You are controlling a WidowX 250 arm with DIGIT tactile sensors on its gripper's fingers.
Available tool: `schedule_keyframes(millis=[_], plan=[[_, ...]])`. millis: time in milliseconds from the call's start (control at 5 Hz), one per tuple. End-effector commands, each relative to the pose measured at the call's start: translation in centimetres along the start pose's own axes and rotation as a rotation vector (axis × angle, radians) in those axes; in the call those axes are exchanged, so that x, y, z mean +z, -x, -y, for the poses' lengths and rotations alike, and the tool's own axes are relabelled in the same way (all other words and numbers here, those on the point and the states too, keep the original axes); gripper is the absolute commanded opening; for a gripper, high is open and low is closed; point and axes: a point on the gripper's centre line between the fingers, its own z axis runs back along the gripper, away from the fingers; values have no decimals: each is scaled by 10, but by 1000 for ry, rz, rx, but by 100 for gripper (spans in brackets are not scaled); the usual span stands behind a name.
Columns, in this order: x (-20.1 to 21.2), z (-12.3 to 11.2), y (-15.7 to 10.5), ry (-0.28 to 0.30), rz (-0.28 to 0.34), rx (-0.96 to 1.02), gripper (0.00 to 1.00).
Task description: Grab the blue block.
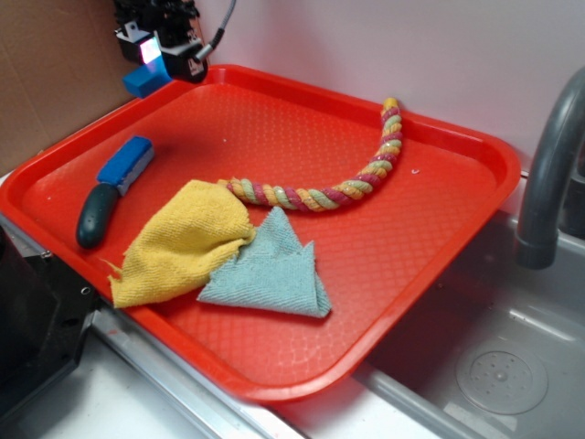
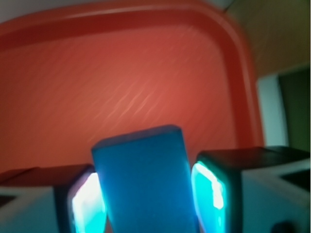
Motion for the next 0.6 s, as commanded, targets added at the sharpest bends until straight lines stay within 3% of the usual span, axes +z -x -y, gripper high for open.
schedule_keyframes(millis=[0, 400], plan=[[80, 7, 13, 56, 32, 78, 0], [103, 11, 10, -9, 28, 52, 0]])
